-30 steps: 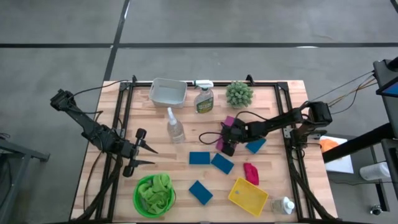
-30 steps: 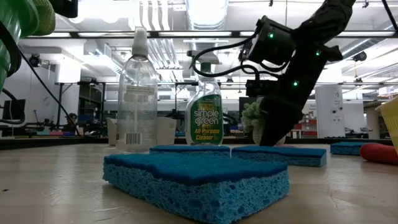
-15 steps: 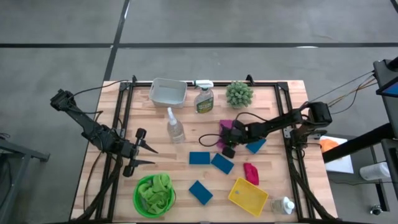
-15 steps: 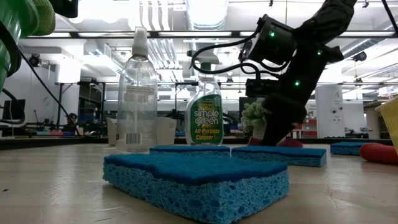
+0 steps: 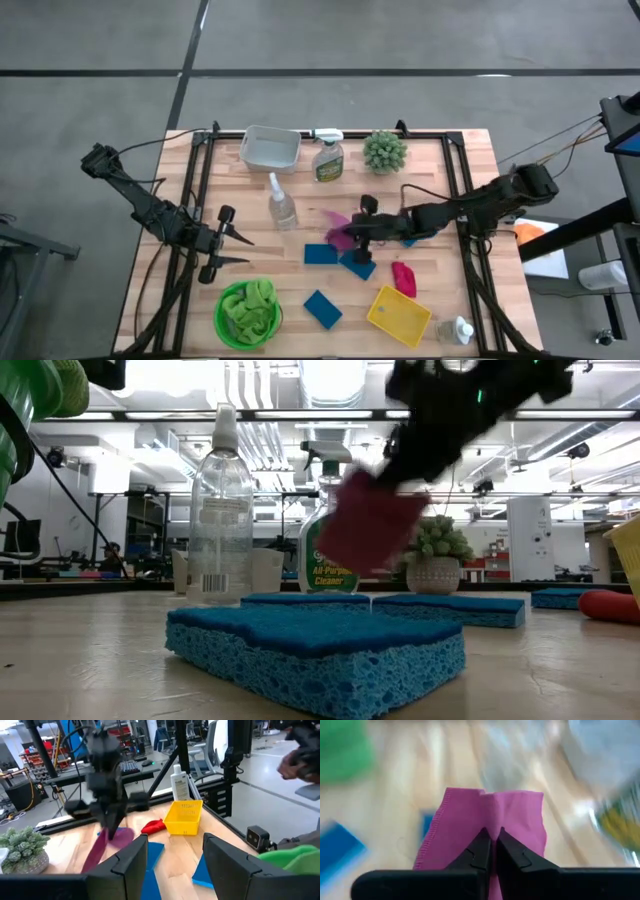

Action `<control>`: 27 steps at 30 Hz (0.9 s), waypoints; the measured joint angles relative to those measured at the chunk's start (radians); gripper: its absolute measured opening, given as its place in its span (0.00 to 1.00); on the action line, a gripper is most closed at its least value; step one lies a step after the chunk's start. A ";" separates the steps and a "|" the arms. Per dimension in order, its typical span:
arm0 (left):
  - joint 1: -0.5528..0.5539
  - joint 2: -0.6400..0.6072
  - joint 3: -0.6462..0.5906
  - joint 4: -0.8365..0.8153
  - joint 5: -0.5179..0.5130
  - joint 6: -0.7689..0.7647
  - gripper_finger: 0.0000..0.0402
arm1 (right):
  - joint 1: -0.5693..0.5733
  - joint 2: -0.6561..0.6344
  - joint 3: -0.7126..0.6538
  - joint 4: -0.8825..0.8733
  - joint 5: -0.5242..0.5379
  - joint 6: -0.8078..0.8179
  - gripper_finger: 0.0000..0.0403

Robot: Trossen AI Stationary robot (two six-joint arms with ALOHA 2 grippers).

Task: Pick & Place Kitchen Items
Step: Put the purple microfiber cloth into the green basket

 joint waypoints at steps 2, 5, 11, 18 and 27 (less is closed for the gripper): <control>0.000 0.001 0.000 0.009 0.000 -0.011 0.48 | 0.035 -0.011 -0.003 0.133 -0.021 -0.057 0.04; 0.000 0.019 0.000 0.058 0.000 -0.019 0.48 | 0.081 -0.009 -0.004 0.334 -0.102 -0.133 0.04; 0.000 0.148 0.001 0.225 0.000 -0.020 0.48 | 0.133 0.027 0.033 0.473 -0.218 -0.175 0.04; 0.000 0.312 0.073 0.262 0.001 0.006 0.48 | 0.146 0.095 0.112 0.475 -0.311 -0.175 0.04; 0.001 0.446 0.171 0.262 0.001 0.002 0.48 | 0.145 0.188 0.218 0.421 -0.318 -0.177 0.04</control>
